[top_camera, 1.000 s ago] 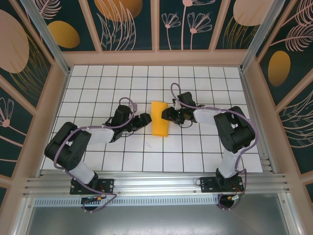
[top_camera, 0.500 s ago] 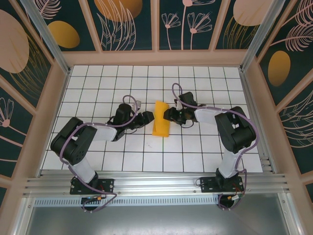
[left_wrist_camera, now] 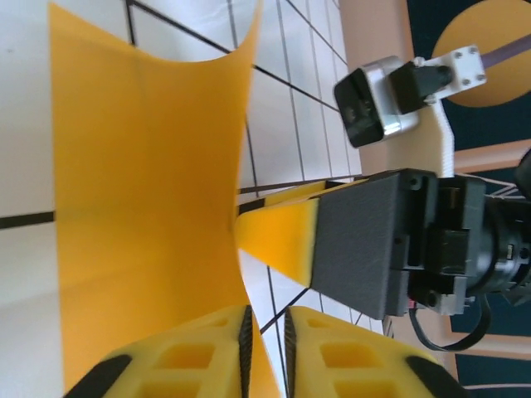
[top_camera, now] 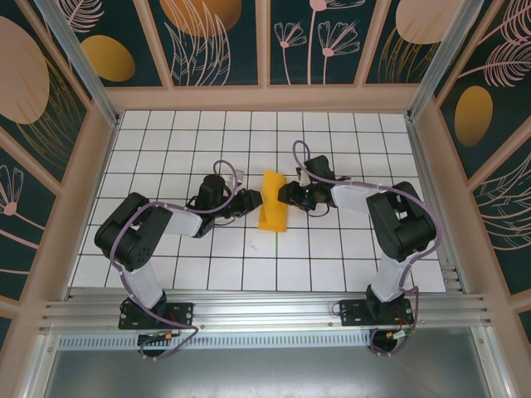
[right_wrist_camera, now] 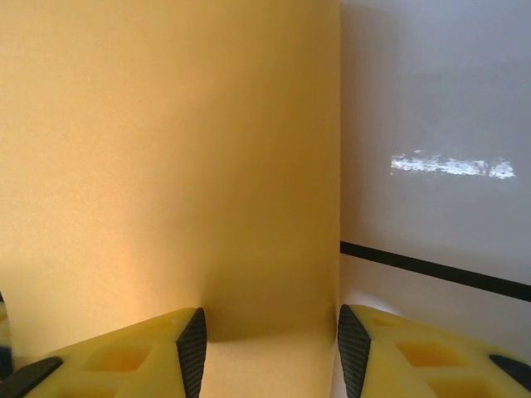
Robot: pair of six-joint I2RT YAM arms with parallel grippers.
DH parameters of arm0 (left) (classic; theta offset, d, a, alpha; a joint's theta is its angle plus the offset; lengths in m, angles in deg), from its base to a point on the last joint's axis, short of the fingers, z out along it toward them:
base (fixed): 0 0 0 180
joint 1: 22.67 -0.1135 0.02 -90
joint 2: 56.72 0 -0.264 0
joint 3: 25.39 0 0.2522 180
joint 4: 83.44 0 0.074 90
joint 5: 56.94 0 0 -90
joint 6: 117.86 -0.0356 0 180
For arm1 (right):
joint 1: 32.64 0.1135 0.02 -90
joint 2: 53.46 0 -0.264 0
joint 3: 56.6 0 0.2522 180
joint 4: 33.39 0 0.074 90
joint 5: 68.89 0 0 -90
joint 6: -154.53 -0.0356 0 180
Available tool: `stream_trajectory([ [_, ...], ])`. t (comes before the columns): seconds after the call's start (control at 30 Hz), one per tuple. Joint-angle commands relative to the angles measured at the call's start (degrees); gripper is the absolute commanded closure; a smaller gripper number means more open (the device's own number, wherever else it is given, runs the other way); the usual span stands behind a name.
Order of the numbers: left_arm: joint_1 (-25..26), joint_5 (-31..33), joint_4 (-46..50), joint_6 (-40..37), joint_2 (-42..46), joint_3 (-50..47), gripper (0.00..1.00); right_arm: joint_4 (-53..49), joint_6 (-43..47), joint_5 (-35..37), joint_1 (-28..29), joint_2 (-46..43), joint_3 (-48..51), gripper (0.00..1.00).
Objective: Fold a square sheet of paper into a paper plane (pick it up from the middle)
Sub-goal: Hold the square sheet of paper at the center of the table.
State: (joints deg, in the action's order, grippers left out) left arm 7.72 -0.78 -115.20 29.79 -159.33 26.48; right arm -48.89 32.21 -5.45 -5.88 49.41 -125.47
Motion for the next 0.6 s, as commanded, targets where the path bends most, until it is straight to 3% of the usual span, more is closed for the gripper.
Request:
stream_trajectory([
  [0.0,0.35,-1.96,-3.10,-0.15,-1.40,1.86,0.88,0.02,-0.99,0.10,-0.20,-3.21,1.14,0.52],
  [0.17,0.41,-2.00,-0.11,-2.54,-1.98,3.98,1.00,-0.11,-1.20,0.36,-0.56,-5.59,2.34,0.52],
  [0.57,0.47,-3.43,4.01,-5.61,-3.84,7.81,1.00,0.30,-1.82,1.23,-1.61,-11.29,5.77,0.49],
])
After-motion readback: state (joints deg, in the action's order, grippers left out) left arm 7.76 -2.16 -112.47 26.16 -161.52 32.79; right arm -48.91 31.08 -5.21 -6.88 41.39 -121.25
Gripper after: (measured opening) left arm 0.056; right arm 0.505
